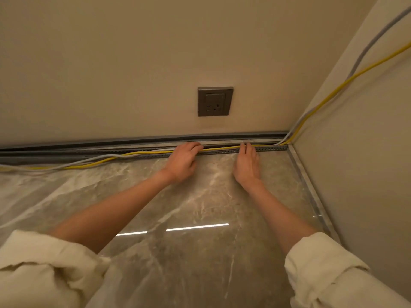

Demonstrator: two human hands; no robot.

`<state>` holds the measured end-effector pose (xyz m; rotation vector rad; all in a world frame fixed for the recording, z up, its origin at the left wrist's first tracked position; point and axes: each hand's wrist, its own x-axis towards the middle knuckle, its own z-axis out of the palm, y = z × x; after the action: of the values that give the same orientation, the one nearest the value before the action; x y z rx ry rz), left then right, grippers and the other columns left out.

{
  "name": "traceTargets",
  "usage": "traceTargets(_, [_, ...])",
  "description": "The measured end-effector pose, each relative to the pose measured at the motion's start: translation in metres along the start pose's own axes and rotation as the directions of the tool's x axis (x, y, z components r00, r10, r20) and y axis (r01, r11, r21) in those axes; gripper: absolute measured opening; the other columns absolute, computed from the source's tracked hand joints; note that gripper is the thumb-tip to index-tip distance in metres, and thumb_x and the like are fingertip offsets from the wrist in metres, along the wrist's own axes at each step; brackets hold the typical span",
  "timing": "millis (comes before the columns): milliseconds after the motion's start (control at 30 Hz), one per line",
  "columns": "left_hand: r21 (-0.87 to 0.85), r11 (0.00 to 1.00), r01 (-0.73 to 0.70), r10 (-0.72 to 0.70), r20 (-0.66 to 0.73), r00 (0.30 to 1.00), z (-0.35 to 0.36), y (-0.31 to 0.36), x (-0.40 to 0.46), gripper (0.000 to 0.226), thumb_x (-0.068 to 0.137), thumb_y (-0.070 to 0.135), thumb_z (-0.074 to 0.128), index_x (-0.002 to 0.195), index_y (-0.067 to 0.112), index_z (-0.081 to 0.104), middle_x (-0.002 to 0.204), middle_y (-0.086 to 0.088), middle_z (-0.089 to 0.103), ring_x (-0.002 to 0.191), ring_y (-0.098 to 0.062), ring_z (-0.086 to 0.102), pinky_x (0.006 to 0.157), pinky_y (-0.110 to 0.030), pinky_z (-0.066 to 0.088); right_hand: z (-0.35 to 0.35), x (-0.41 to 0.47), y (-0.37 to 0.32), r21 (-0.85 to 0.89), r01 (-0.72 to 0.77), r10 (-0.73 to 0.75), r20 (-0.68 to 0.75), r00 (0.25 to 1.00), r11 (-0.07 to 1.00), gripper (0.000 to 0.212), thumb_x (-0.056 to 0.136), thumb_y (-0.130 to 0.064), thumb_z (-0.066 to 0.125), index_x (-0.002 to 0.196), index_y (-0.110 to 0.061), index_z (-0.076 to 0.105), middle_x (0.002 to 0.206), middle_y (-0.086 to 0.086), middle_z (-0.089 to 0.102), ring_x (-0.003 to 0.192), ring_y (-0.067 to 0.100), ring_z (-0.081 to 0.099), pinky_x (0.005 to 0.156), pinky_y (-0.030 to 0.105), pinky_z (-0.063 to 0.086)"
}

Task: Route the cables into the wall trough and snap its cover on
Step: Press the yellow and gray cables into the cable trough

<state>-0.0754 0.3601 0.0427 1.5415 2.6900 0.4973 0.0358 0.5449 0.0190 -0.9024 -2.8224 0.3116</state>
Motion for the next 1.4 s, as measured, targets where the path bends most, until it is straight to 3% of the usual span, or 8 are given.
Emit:
traceTargets(300, [0.033, 0.984, 0.175, -0.17, -0.118, 0.978, -0.045, -0.109, -0.093, 0.052, 0.075, -0.001, 0.061, 0.127, 0.001, 0.052, 0.13, -0.02, 0.055, 0.121, -0.037, 0.05, 0.102, -0.045, 0.039, 0.028, -0.023, -0.125, 0.094, 0.383, -0.388, 0.041, 0.921, 0.919, 0.08, 0.078, -0.001, 0.065, 0.145, -0.005, 0.022, 0.153, 0.018, 0.024, 0.142, 0.031, 0.021, 0.116, 0.039, 0.021])
traceTargets(533, [0.062, 0.967, 0.246, -0.24, -0.097, 0.966, -0.075, -0.174, -0.139, 0.047, 0.08, 0.005, 0.065, 0.125, 0.001, 0.053, 0.129, -0.021, 0.055, 0.119, -0.038, 0.051, 0.101, -0.048, 0.042, 0.049, -0.038, -0.198, 0.199, 0.499, -0.513, 0.023, 0.858, 0.843, 0.067, 0.084, 0.002, 0.054, 0.145, -0.008, 0.027, 0.153, 0.013, 0.027, 0.141, 0.028, 0.024, 0.117, 0.041, 0.023])
traceTargets(700, [0.129, 0.944, 0.304, -0.301, -0.041, 0.953, -0.089, -0.209, -0.157, 0.052, 0.083, 0.015, 0.066, 0.131, 0.004, 0.048, 0.134, -0.018, 0.051, 0.124, -0.036, 0.046, 0.102, -0.048, 0.04, 0.061, -0.037, -0.233, 0.183, 0.54, -0.544, -0.029, 0.838, 0.822, 0.048, 0.09, 0.0, 0.046, 0.138, -0.006, 0.041, 0.145, 0.018, 0.039, 0.136, 0.032, 0.034, 0.113, 0.043, 0.029])
traceTargets(867, [0.175, 0.945, 0.275, -0.276, -0.019, 0.961, -0.099, -0.237, -0.172, 0.055, 0.079, 0.015, 0.071, 0.129, 0.001, 0.051, 0.131, -0.02, 0.053, 0.12, -0.038, 0.049, 0.098, -0.049, 0.043, 0.069, -0.029, -0.261, 0.179, 0.566, -0.566, -0.057, 0.822, 0.805, 0.037, 0.089, -0.005, 0.057, 0.126, -0.005, 0.056, 0.131, 0.02, 0.053, 0.122, 0.035, 0.049, 0.102, 0.042, 0.041])
traceTargets(1133, [0.242, 0.958, 0.156, -0.159, -0.007, 0.987, -0.102, -0.262, -0.186, 0.039, 0.078, 0.012, 0.069, 0.114, 0.0, 0.061, 0.123, -0.022, 0.06, 0.113, -0.037, 0.056, 0.095, -0.047, 0.048, 0.078, -0.017, -0.286, 0.168, 0.51, -0.505, -0.074, 0.86, 0.843, 0.024, 0.093, -0.018, 0.055, 0.109, -0.004, 0.065, 0.109, 0.011, 0.056, 0.103, 0.026, 0.048, 0.084, 0.033, 0.042])
traceTargets(1300, [0.305, 0.947, 0.098, -0.096, -0.024, 0.995, -0.1, -0.269, -0.185, 0.032, 0.078, 0.011, 0.068, 0.107, -0.001, 0.063, 0.114, -0.022, 0.063, 0.104, -0.038, 0.06, 0.085, -0.044, 0.053, 0.077, -0.025, -0.286, 0.144, 0.522, -0.504, -0.142, 0.852, 0.841, 0.019, 0.088, -0.016, 0.063, 0.099, -0.002, 0.068, 0.097, 0.015, 0.056, 0.092, 0.028, 0.053, 0.064, 0.038, 0.051])
traceTargets(1400, [0.313, 0.948, 0.065, -0.056, -0.038, 0.998, -0.099, -0.272, -0.182, 0.025, 0.08, 0.008, 0.066, 0.102, -0.003, 0.064, 0.107, -0.023, 0.065, 0.098, -0.038, 0.062, 0.079, -0.043, 0.055, 0.078, -0.026, -0.288, 0.166, 0.501, -0.483, -0.14, 0.864, 0.849, 0.02, 0.091, -0.018, 0.06, 0.101, -0.001, 0.066, 0.098, 0.016, 0.055, 0.09, 0.027, 0.054, 0.061, 0.037, 0.051])
